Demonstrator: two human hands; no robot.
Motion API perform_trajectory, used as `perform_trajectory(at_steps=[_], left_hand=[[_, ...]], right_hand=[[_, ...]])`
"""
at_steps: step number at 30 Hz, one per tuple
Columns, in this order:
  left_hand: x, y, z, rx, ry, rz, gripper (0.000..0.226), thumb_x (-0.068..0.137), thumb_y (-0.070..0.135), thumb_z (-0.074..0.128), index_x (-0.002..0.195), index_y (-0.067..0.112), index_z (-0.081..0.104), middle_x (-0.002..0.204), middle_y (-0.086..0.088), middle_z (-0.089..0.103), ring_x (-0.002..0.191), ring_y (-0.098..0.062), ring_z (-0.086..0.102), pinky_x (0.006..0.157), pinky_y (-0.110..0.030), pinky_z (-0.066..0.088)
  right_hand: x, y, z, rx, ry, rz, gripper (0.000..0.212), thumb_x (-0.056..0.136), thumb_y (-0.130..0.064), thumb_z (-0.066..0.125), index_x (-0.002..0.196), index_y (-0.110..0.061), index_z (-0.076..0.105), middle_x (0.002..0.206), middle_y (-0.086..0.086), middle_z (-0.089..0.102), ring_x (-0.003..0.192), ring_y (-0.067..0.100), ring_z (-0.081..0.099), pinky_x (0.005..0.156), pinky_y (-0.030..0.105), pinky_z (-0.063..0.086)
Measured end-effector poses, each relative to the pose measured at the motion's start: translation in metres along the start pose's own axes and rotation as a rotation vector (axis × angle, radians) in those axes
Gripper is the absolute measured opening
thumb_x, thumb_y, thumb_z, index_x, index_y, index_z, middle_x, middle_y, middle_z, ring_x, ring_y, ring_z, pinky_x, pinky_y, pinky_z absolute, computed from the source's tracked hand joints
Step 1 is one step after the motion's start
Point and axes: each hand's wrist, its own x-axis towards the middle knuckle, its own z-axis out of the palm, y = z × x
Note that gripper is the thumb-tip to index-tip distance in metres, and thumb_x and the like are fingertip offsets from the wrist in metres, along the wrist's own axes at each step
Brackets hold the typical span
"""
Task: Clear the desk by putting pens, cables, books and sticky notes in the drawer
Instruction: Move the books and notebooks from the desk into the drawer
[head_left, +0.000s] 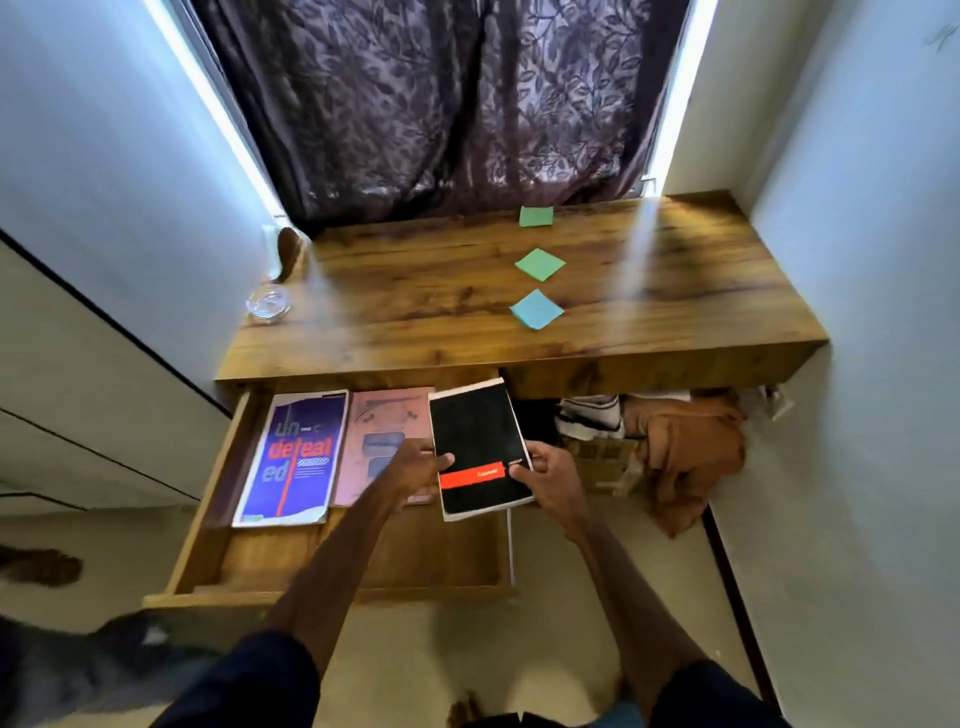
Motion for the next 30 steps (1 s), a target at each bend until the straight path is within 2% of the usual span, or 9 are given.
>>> perform_trajectory(at_steps=[4, 7, 10, 15, 19, 22, 24, 27, 30], left_hand=[[0.015, -0.044, -0.038, 0.201, 0.08, 0.035, 0.033, 0.089, 0.028, 0.075, 0.113, 0.008, 0.065, 0.109, -0.011, 0.071, 0.096, -0.023, 0.068, 0.085, -0.036, 0.057], [0.026, -0.056, -0.051, 0.237, 0.053, 0.069, 0.033, 0.09, 0.027, 0.074, 0.116, 0.008, 0.067, 0.11, -0.01, 0.072, 0.099, -0.024, 0.069, 0.087, -0.036, 0.057], [0.033, -0.055, -0.062, 0.238, -0.009, 0.092, 0.026, 0.095, 0.024, 0.069, 0.111, 0.004, 0.07, 0.105, -0.011, 0.073, 0.095, -0.023, 0.07, 0.08, -0.03, 0.057], [0.067, -0.06, -0.072, 0.135, -0.102, 0.024, 0.017, 0.098, 0.015, 0.063, 0.108, 0.003, 0.07, 0.105, -0.013, 0.071, 0.096, -0.023, 0.069, 0.083, -0.034, 0.061], [0.096, -0.055, -0.077, 0.072, -0.143, -0.017, 0.021, 0.093, 0.006, 0.066, 0.114, 0.006, 0.065, 0.109, -0.013, 0.068, 0.1, -0.026, 0.069, 0.083, -0.036, 0.061], [0.118, -0.053, -0.078, 0.035, -0.171, -0.055, 0.031, 0.089, -0.002, 0.069, 0.118, 0.003, 0.062, 0.105, -0.019, 0.07, 0.089, -0.028, 0.074, 0.079, -0.041, 0.063], [0.131, -0.054, -0.076, 0.05, -0.166, -0.06, 0.034, 0.087, -0.004, 0.071, 0.12, -0.001, 0.062, 0.104, -0.022, 0.071, 0.083, -0.027, 0.075, 0.071, -0.035, 0.064], [0.146, -0.058, -0.068, 0.113, -0.152, -0.024, 0.03, 0.086, 0.001, 0.073, 0.116, 0.0, 0.066, 0.1, -0.016, 0.073, 0.082, -0.024, 0.075, 0.069, -0.031, 0.063], [0.153, -0.071, -0.055, 0.249, -0.237, -0.004, 0.034, 0.08, 0.011, 0.078, 0.112, 0.006, 0.066, 0.101, -0.007, 0.071, 0.089, -0.025, 0.072, 0.076, -0.036, 0.062]], right_hand=[[-0.017, -0.012, 0.06, -0.178, 0.077, -0.02, 0.019, 0.084, -0.013, 0.075, 0.103, -0.013, 0.071, 0.084, 0.002, 0.073, 0.075, 0.017, 0.071, 0.067, 0.035, 0.062], [-0.024, -0.019, 0.083, -0.208, 0.113, -0.006, 0.007, 0.087, -0.013, 0.073, 0.093, -0.014, 0.069, 0.083, 0.002, 0.071, 0.072, 0.015, 0.069, 0.062, 0.027, 0.059], [-0.018, -0.021, 0.095, -0.068, 0.113, 0.109, 0.02, 0.087, -0.01, 0.072, 0.107, -0.011, 0.071, 0.095, 0.006, 0.075, 0.083, 0.017, 0.073, 0.075, 0.038, 0.063], [0.02, -0.021, 0.11, 0.086, 0.153, 0.22, 0.032, 0.088, -0.008, 0.072, 0.119, -0.006, 0.067, 0.102, 0.006, 0.073, 0.089, 0.015, 0.071, 0.071, 0.029, 0.062], [0.069, -0.017, 0.125, 0.121, 0.239, 0.319, 0.032, 0.088, -0.006, 0.071, 0.12, -0.003, 0.066, 0.102, 0.008, 0.071, 0.089, 0.019, 0.069, 0.076, 0.036, 0.062], [0.099, -0.01, 0.136, 0.217, 0.305, 0.411, 0.029, 0.091, -0.009, 0.069, 0.119, -0.005, 0.067, 0.101, 0.01, 0.072, 0.088, 0.024, 0.071, 0.077, 0.044, 0.063], [0.108, -0.007, 0.141, 0.358, 0.337, 0.505, 0.018, 0.093, -0.012, 0.068, 0.109, -0.005, 0.067, 0.096, 0.012, 0.071, 0.084, 0.027, 0.071, 0.076, 0.049, 0.063], [0.104, -0.007, 0.148, 0.648, 0.426, 0.665, 0.01, 0.091, -0.008, 0.071, 0.092, -0.005, 0.062, 0.094, 0.017, 0.068, 0.088, 0.032, 0.07, 0.075, 0.043, 0.062], [0.092, 0.006, 0.165, 0.752, 0.53, 0.814, 0.016, 0.088, -0.004, 0.072, 0.1, 0.001, 0.062, 0.1, 0.021, 0.067, 0.095, 0.032, 0.069, 0.074, 0.035, 0.06]])
